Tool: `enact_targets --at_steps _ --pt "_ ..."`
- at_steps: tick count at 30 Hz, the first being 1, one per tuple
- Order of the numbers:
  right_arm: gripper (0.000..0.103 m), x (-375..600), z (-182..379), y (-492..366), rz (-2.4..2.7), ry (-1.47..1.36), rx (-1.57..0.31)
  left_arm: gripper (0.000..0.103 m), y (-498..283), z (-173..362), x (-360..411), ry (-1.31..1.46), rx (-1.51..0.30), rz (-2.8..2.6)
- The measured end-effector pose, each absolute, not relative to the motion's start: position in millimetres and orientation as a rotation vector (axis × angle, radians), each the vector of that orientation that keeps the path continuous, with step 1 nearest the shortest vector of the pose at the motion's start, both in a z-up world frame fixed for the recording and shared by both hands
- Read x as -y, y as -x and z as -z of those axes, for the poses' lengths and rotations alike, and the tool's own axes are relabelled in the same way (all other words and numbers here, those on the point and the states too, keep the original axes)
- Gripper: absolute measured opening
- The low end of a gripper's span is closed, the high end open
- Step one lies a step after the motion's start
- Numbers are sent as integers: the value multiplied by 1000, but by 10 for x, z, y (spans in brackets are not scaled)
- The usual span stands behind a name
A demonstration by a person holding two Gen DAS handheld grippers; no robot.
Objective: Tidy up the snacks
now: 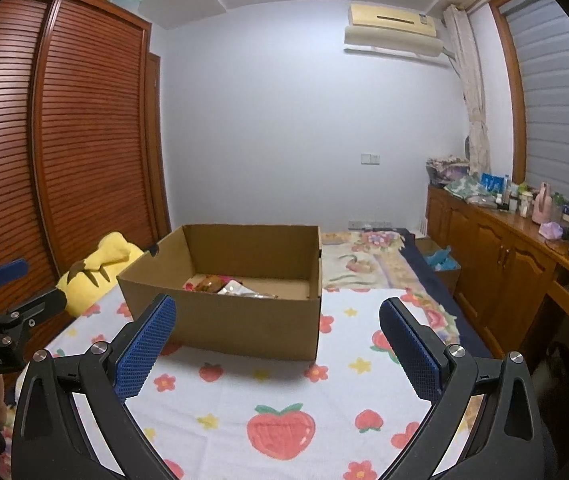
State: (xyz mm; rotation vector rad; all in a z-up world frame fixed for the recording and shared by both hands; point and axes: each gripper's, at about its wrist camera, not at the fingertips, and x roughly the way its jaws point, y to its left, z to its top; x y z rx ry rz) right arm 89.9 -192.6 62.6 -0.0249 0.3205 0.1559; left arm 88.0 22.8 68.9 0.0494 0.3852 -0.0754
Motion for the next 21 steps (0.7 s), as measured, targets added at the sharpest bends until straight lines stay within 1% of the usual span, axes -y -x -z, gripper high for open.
enact_targets --at_steps 8,21 --pt "103 1914 -497 -897 -155 28 -340 101 -870 -566 -301 -46 -403 64" --pt "103 1934 -485 -888 -156 28 -343 101 -870 -544 -327 -37 -405 65"
